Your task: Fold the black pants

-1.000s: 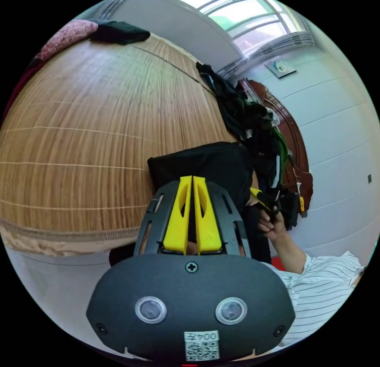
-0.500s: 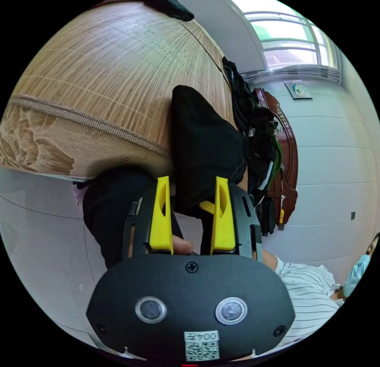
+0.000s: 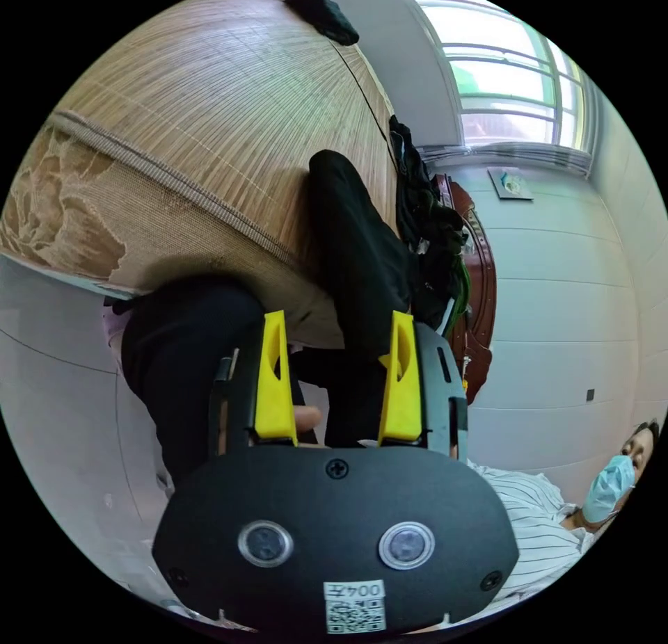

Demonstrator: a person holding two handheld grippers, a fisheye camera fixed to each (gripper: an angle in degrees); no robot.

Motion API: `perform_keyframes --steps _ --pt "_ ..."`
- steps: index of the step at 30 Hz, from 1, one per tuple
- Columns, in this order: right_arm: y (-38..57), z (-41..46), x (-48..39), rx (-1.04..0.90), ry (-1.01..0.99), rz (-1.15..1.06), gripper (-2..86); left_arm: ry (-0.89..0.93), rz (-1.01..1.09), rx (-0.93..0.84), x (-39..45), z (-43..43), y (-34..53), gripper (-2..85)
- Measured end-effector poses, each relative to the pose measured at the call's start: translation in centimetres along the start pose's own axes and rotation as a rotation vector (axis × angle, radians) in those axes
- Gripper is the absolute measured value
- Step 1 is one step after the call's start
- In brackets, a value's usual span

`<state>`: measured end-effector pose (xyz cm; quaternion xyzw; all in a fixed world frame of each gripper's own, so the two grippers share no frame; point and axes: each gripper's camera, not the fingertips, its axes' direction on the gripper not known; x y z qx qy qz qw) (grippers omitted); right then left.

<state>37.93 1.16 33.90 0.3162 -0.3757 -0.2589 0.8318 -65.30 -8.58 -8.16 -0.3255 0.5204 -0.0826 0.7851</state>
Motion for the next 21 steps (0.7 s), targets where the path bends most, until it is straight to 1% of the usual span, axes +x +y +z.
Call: perform_keyframes --steps 3,7,10,12,13,14,15,18,19,21 --pt "0.1 -0.5 -0.8 0.023 -0.048 0.010 6.2 0.032 -0.011 -0.016 1.0 -0.5 -0.4 21.0" --pt "0.2 -0.3 -1.4 0.006 -0.037 0.007 6.4 0.232 -0.026 -0.003 2.3 -0.6 -0.4 22.1" --pt "0.6 0.2 -1.4 0.003 -0.043 0.022 6.4 0.191 -0.021 -0.029 2.7 0.8 -0.4 21.6" --pt "0.8 0.5 -1.6 0.000 -0.043 0.025 6.5 0.209 -0.031 -0.043 2.6 2.3 -0.2 19.9" --pt "1.0 0.6 -1.8 -0.008 -0.040 0.028 6.6 0.217 -0.030 -0.039 2.6 3.0 0.0 17.8" --pt "1.1 0.8 -2.1 -0.022 -0.033 0.028 6.6 0.184 -0.016 -0.028 2.8 3.5 0.5 15.1" --pt "1.3 0.8 -2.3 -0.033 -0.030 0.026 6.6 0.156 -0.003 -0.020 2.9 3.7 0.8 14.0" --pt "2.8 0.2 -3.8 -0.097 0.065 -0.030 3.9 0.132 0.010 0.028 2.0 3.9 2.9 10.5" --pt "3.7 -0.7 -4.7 -0.088 0.114 -0.069 1.0 0.138 0.023 0.035 1.7 4.1 3.9 10.1" --pt "5.0 -3.0 -6.7 0.008 0.219 -0.171 0.0 0.138 0.059 0.043 1.7 4.3 5.4 9.6"
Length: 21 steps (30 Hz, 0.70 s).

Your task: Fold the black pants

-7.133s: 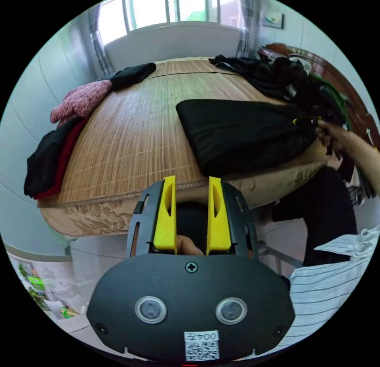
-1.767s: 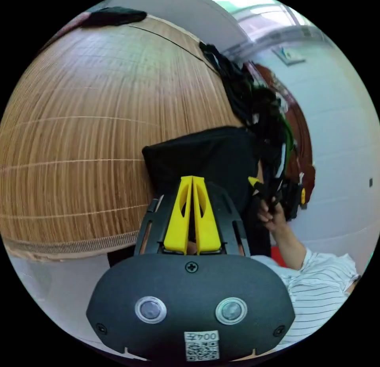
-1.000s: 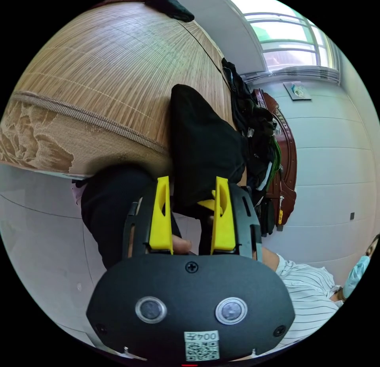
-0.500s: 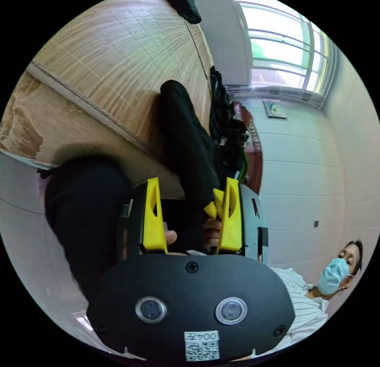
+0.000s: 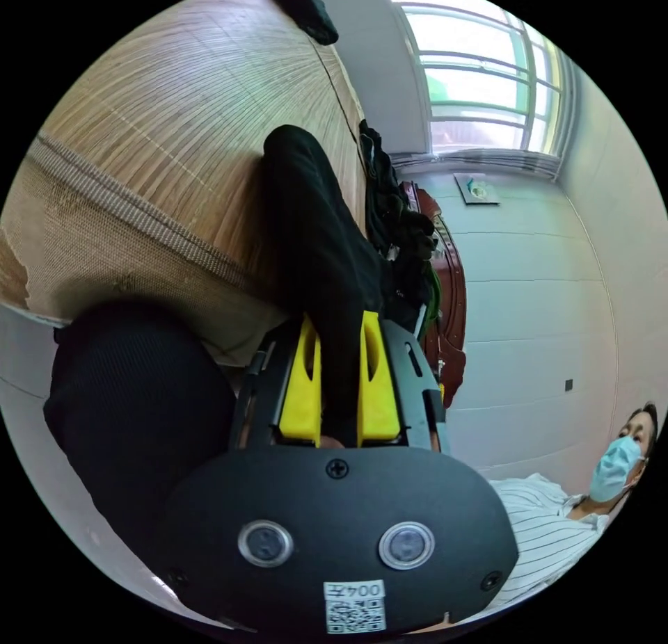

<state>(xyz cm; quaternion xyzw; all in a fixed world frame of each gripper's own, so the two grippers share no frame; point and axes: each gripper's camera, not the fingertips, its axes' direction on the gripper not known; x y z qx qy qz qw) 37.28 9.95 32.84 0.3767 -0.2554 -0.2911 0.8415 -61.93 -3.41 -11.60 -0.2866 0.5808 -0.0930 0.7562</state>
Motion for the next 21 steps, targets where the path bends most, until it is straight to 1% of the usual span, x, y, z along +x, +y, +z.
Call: perform_keyframes --steps 2,5,9,12,15,16,19,21 --pt "-0.5 -3.6 -2.3 0.203 0.191 -0.101 -0.5 -0.040 0.058 0.006 0.7 0.3 2.2 9.4" --pt "-3.7 -5.5 -4.5 0.360 0.375 -0.173 -0.7 -0.058 0.095 0.010 0.7 0.4 5.6 9.3" --pt "-9.1 -2.7 -5.7 0.312 0.528 -0.185 -0.7 -0.093 0.144 0.015 0.0 -0.4 9.6 9.4" --pt "-13.1 1.2 -6.5 0.259 0.627 -0.169 -0.7 -0.124 0.199 0.017 -0.9 -0.3 13.0 9.4" --pt "-16.1 5.0 -6.9 0.145 0.691 -0.153 -0.7 -0.130 0.242 0.037 -2.1 0.4 16.5 9.5" --pt "-16.8 6.4 -6.6 0.064 0.746 -0.135 -0.7 -0.133 0.254 0.045 -2.7 0.9 17.9 9.5" --pt "-15.6 5.5 -8.2 0.099 0.693 -0.125 -0.7 -0.122 0.275 0.059 -4.2 2.5 20.8 9.5" --pt "-13.3 4.5 -9.9 0.128 0.692 -0.183 -0.7 -0.117 0.294 0.061 -5.0 3.7 22.5 9.5"
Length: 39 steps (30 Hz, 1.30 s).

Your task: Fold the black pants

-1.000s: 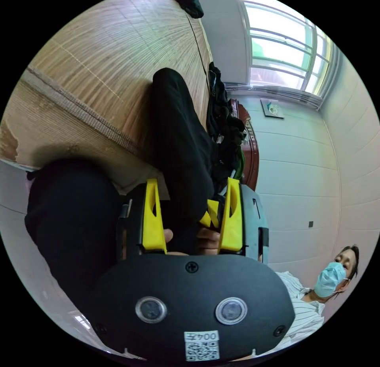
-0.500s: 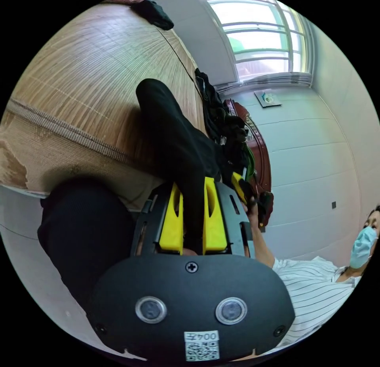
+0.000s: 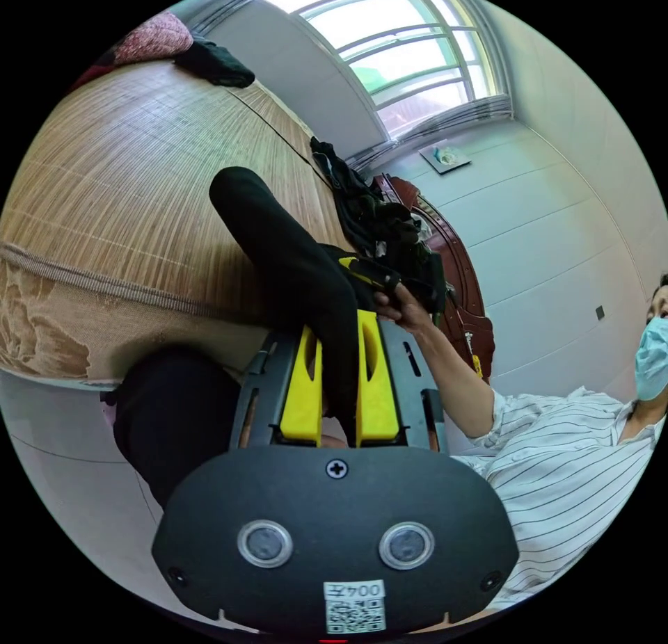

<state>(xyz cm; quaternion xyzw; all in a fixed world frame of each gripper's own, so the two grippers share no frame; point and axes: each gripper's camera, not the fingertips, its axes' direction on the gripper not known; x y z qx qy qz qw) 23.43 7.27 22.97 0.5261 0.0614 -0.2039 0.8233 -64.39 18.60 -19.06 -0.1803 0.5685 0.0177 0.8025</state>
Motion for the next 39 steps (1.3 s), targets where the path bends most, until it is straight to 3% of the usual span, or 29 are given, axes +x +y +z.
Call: perform_keyframes --steps 4,9,11,21,26,30,35,39 --pt "4.2 -0.5 -0.2 -0.016 0.049 -0.042 -0.7 -0.010 0.075 0.008 0.4 2.9 4.9 9.5" --pt "6.6 -5.9 -0.4 0.136 0.012 0.003 -0.7 -0.046 0.152 0.015 1.6 6.4 10.0 9.6" --pt "8.1 -6.1 0.0 0.077 0.036 -0.003 -0.8 -0.049 0.188 0.019 2.2 8.7 12.4 9.6" --pt "11.3 -11.3 3.4 0.211 -0.126 0.125 -0.8 -0.135 0.397 -0.026 10.4 23.1 19.3 9.3" --pt "12.4 -14.5 7.7 0.265 -0.250 0.277 -0.8 -0.258 0.542 -0.203 16.1 39.1 20.6 9.3" --pt "13.4 -18.6 10.9 0.362 -0.284 0.371 -0.8 -0.280 0.577 -0.325 16.0 52.5 21.4 9.3" --pt "16.1 -24.7 15.1 0.494 -0.260 0.473 -0.8 -0.298 0.435 -0.494 7.5 72.9 23.8 9.1" --pt "18.3 -27.4 16.3 0.539 -0.253 0.523 -0.8 -0.146 0.324 -0.478 2.1 77.0 26.2 8.3"
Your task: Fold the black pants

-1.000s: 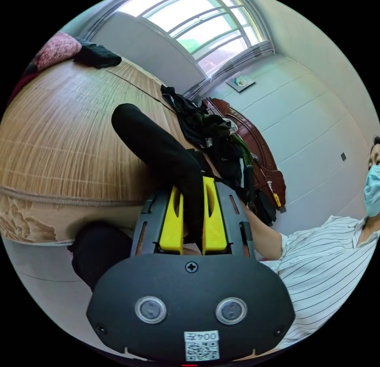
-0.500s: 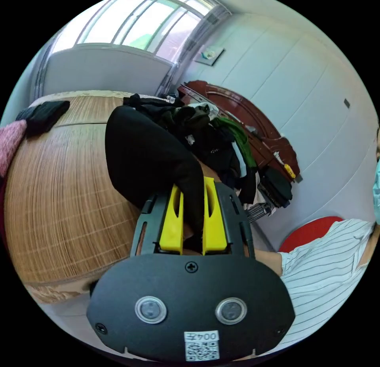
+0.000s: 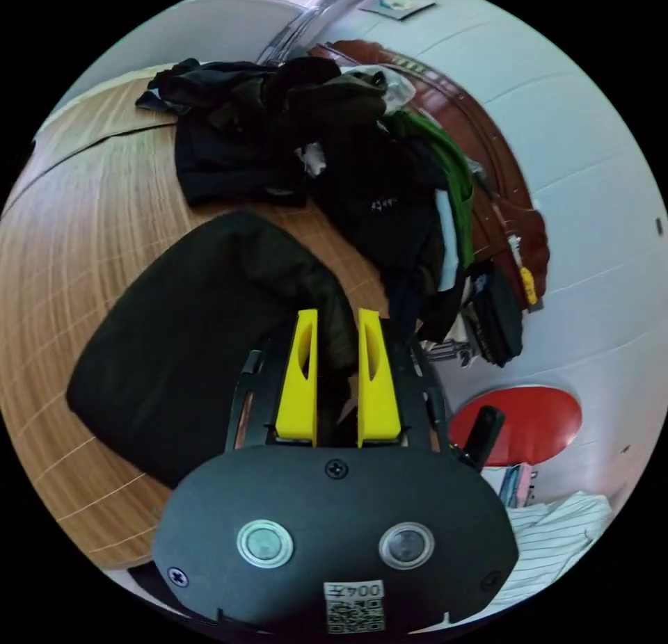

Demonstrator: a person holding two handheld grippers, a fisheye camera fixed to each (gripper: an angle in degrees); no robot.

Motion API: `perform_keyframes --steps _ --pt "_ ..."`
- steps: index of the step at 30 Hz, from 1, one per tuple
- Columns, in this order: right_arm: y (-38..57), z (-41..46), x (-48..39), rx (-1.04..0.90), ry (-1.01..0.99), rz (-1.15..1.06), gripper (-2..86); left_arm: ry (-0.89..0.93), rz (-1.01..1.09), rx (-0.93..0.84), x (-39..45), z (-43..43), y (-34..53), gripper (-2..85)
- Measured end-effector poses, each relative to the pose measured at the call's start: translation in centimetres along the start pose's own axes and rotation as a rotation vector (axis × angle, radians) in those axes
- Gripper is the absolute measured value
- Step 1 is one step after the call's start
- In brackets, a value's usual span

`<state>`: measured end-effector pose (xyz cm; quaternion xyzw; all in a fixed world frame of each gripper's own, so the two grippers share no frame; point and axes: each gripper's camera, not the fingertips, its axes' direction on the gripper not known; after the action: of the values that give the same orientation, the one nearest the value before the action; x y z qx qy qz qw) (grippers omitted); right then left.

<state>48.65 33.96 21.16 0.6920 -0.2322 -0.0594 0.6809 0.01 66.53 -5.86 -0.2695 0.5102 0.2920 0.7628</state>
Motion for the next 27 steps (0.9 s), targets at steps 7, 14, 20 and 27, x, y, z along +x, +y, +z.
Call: perform_keyframes --steps 7,14,20,27 --pt "-0.5 -0.8 -1.9 0.011 0.092 -0.133 -0.6 -0.204 0.163 0.386 -0.4 -10.6 12.1 4.3" --pt "-5.4 6.3 -8.6 0.014 0.256 -0.428 2.2 -0.718 0.256 0.309 -6.4 -4.5 18.9 0.8" --pt "-7.8 16.0 -6.5 -0.225 0.411 -0.476 3.1 -0.651 0.127 0.097 -17.1 0.2 16.2 0.3" --pt "-8.2 13.5 -6.6 -0.204 0.198 -0.306 6.2 -0.470 0.054 0.155 -19.1 -12.9 15.8 0.4"
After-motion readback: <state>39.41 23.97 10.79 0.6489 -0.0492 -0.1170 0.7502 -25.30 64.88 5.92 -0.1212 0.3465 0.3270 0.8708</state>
